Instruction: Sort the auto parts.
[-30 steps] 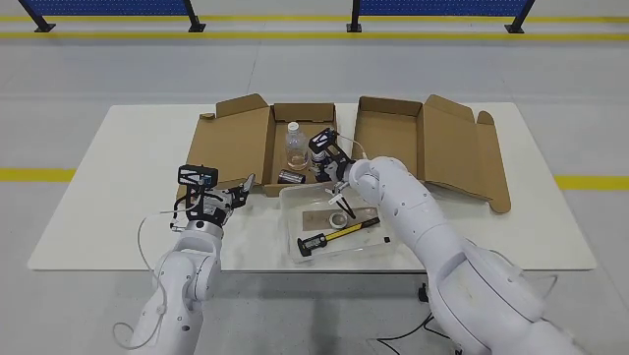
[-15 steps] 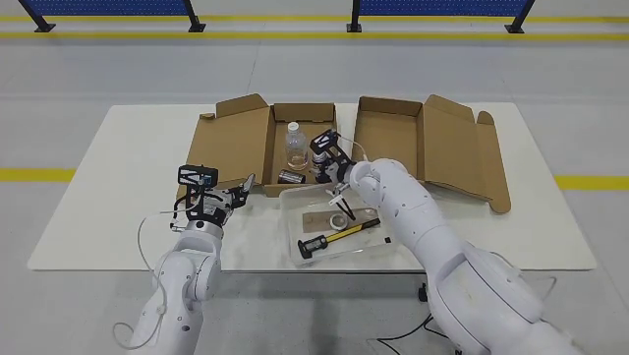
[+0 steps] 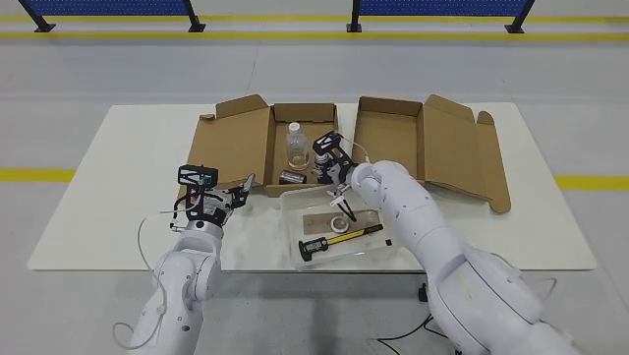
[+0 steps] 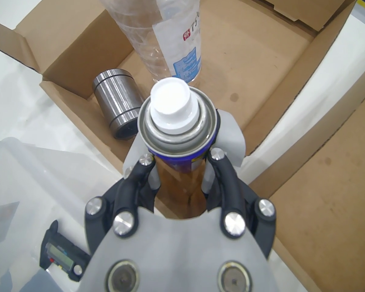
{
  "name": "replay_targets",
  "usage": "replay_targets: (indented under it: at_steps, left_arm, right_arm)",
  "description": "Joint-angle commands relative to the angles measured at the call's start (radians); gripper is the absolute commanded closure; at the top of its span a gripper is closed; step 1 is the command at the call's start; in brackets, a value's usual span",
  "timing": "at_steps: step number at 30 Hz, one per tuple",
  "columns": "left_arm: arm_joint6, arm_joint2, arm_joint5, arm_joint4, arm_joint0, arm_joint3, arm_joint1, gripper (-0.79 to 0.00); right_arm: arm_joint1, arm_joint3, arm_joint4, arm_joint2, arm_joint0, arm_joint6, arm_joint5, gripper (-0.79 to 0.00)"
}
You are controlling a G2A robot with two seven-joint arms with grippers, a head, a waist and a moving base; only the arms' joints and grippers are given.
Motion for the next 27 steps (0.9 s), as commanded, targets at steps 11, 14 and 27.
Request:
replay_targets:
  at_steps: [11,14,27]
  left_arm:
    - [0.000,0.000,0.000,0.000,0.000,0.000,0.000,-0.785]
    - [0.000,0.000,0.000,0.000,0.000,0.000,0.000,-0.785]
    - [0.000,0.000,0.000,0.000,0.000,0.000,0.000,-0.785]
  right_arm:
    - [0.005,-0.007,-0.003,0.011,-0.006,0.004,0.006,-0.563]
    - [0.006,-0.010,-0.001,0.014,-0.007,0.005,0.008,-0.533]
    - [0.018,-0.036,-0.040,0.017,0.018,-0.005,-0.003,-0.613]
